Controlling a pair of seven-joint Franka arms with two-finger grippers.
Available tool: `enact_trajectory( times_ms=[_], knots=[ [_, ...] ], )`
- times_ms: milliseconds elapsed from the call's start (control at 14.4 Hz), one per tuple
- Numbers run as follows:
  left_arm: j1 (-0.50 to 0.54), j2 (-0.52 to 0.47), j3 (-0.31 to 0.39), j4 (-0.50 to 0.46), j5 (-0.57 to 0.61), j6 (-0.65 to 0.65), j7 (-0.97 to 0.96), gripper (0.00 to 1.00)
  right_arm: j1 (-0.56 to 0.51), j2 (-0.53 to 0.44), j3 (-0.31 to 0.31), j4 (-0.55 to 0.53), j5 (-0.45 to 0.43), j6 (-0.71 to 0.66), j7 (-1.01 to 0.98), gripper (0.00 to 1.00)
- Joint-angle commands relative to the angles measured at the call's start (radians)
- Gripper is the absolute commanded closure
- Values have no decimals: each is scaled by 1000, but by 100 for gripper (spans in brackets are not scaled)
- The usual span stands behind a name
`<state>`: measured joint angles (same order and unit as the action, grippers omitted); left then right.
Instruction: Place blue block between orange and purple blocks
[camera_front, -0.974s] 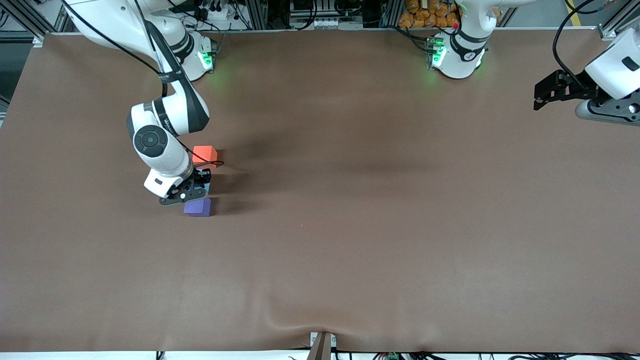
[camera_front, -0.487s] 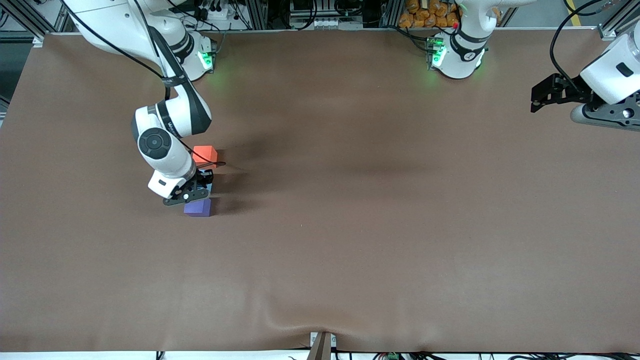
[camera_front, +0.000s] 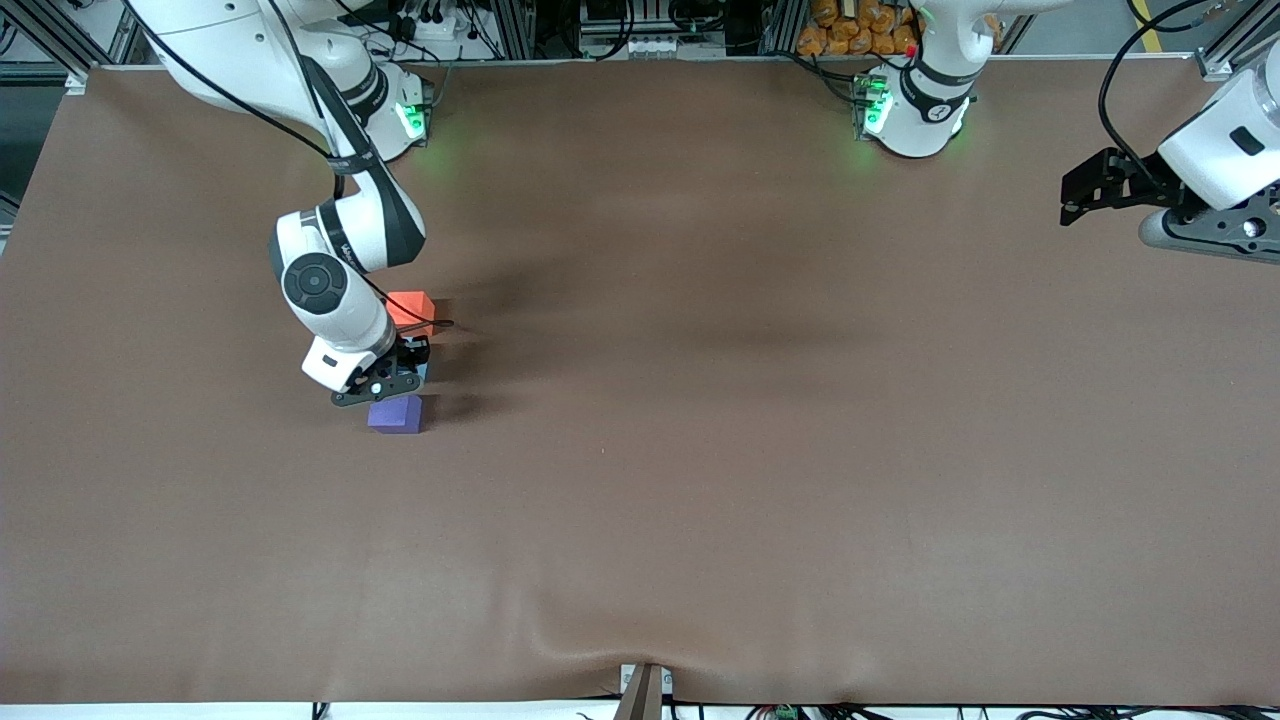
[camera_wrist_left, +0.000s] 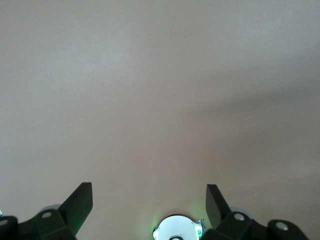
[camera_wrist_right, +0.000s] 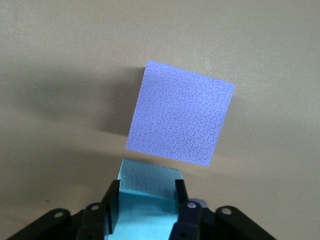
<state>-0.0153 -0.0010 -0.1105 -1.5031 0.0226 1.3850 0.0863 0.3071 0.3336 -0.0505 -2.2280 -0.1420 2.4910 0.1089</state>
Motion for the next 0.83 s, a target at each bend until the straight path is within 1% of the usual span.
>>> enact_trajectory(
  times_ms=[0, 70, 139, 278, 487, 626, 765],
  knots=[
    [-5, 3, -5, 9, 14, -14, -11, 0, -20, -2, 15, -12, -38, 9, 21, 0],
    [-5, 4, -6, 9, 14, -14, -11, 0, -23, -7, 15, 4, -38, -6, 20, 0],
    [-5, 7, -5, 11, 16, -14, -11, 0, -31, -11, 17, 40, -36, -52, 18, 0],
    [-3, 9, -5, 11, 17, -14, -11, 0, -34, -14, 18, 158, -25, -221, 18, 0],
    [-5, 10, -5, 11, 17, -14, -11, 0, -34, -21, 20, 367, -7, -481, 5, 0],
    [-5, 10, -5, 11, 19, -14, -11, 0, -40, -25, 17, 544, 27, -680, 5, 0],
    [-5, 15, -5, 11, 20, -14, -11, 0, -112, -13, 15, 760, 106, -910, 5, 0]
  ],
)
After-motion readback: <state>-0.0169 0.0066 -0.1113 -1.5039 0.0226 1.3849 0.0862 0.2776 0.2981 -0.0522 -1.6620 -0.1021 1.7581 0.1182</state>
